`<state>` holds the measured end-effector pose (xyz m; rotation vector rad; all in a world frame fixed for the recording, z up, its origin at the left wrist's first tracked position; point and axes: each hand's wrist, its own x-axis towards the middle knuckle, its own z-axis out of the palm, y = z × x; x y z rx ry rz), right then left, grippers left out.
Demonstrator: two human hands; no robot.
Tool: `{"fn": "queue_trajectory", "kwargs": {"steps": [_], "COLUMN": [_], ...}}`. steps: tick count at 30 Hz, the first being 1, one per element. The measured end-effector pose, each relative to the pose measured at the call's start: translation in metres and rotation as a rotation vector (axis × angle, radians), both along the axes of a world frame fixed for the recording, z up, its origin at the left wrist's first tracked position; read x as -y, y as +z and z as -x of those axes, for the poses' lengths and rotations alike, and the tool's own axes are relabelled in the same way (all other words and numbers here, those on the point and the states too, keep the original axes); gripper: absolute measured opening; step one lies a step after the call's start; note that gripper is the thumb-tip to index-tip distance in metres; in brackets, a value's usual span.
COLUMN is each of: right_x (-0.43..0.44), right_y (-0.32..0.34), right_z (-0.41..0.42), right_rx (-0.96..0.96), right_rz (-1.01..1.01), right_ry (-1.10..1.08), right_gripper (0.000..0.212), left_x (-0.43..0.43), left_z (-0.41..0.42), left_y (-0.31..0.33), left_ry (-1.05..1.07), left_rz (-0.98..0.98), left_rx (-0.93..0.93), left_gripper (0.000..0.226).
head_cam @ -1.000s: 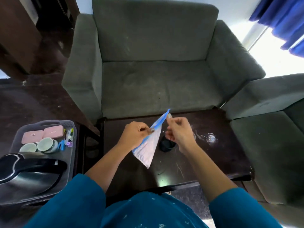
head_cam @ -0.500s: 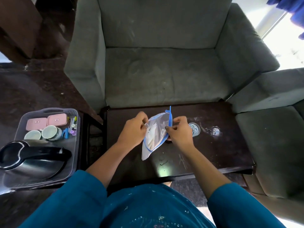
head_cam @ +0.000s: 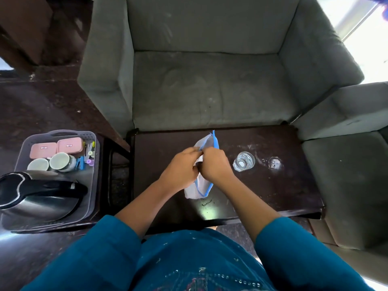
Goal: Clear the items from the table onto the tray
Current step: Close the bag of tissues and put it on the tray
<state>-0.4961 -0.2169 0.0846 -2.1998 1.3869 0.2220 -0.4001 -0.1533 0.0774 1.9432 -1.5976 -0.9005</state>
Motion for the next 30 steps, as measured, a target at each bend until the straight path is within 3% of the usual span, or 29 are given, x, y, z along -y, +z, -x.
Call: {"fn": "queue_trajectory", "kwargs": {"steps": [2, 4, 8, 11, 14, 19, 21, 27, 30], "right_x": [0.004, 0.007, 0.002, -0.002, -0.002, -0.004, -0.002, 0.02, 0.037], "right_y": [-0.01, -0.021, -0.041, -0.05, -0.046, -0.025, -0.017, 0.007, 0.01], "right_z": [-0.004, -0.007, -0.011, -0.013, -0.017, -0.018, -0.012, 0.019, 0.039], "right_rx": [-0.021, -0.062, -0.129, -0.134, -0.067, 0.118, 0.206, 0.684, 0.831], "right_rz": [-0.07, -0.085, -0.039, -0.087, -0.087, -0.119, -0.185, -0.621, -0.725], "right_ry": [-0.035, -0.065, -0.103, -0.052, 0.016, 0.122, 0.101, -0.29, -0.413], "right_gripper": [0.026, 0.006, 0.032, 0.012, 0.011, 0.009, 0.021, 0.026, 0.031], "left_x": [-0.003, -0.007, -0.016, -0.019, -0.018, -0.019, -0.019, -0.013, -0.009], "left_z": [0.0, -0.001, 0.002, 0.003, -0.002, -0.022, -0.026, -0.036, -0.043], "left_y": [0.0, 0.0, 0.001, 0.001, -0.005, -0.022, -0.028, -0.039, -0.039], "left_ry": [0.011, 0.035, 0.089, 0.098, 0.113, 0.179, 0.193, 0.274, 0.357], "left_rz": [0.0, -0.005, 0.001, 0.012, -0.016, -0.123, -0.127, -0.159, -0.14], "left_rx": [-0.049, -0.084, -0.106, -0.123, -0.064, 0.016, -0.006, 0.085, -0.016], "left_gripper": [0.056, 0.056, 0.056, 0.056, 0.056, 0.057, 0.056, 0.049, 0.042]}}
